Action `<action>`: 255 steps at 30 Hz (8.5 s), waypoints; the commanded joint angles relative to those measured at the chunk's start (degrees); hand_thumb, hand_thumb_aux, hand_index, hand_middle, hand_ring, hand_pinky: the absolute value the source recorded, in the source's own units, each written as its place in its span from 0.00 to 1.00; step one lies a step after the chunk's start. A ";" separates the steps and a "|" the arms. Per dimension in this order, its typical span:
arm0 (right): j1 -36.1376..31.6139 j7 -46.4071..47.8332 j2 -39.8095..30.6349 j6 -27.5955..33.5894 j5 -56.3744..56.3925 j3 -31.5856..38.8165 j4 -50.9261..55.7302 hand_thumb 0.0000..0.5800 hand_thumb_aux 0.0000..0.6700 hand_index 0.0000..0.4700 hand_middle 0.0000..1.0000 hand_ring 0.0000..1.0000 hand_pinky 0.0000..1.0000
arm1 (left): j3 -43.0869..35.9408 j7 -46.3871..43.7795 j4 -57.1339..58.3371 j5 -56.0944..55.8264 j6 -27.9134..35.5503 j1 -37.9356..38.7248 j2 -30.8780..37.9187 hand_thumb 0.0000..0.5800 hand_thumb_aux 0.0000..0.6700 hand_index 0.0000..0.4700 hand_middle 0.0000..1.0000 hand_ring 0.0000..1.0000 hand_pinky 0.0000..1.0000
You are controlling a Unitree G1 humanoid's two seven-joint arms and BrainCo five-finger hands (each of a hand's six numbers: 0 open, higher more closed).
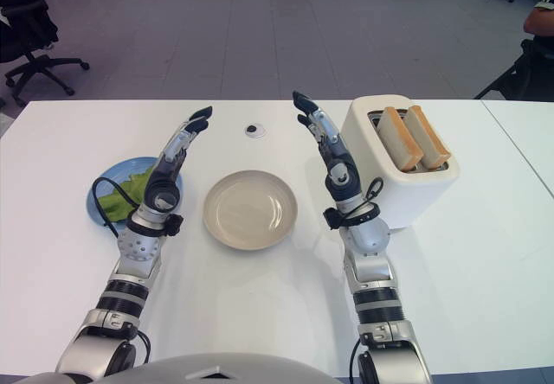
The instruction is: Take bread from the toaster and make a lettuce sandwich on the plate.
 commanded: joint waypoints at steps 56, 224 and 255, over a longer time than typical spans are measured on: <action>1.23 -18.99 -34.37 6.06 -29.74 -14.87 22.62 1.00 1.00 1.00 0.00 0.00 0.00 | 2.30 1.22 -0.13 0.27 1.33 -0.48 1.60 0.00 0.00 0.00 0.00 0.00 0.00; -7.59 6.55 -14.03 2.72 -14.62 11.87 7.02 1.00 1.00 1.00 1.00 1.00 1.00 | -9.09 20.96 8.33 -15.58 -8.86 -4.97 21.97 0.00 0.00 0.00 0.00 0.00 0.00; -23.78 -7.80 -8.77 -3.65 -39.02 23.05 44.61 0.00 0.00 0.00 0.90 0.90 0.90 | -19.45 -0.19 11.77 33.09 6.69 0.76 17.63 0.00 0.00 0.00 0.00 0.00 0.00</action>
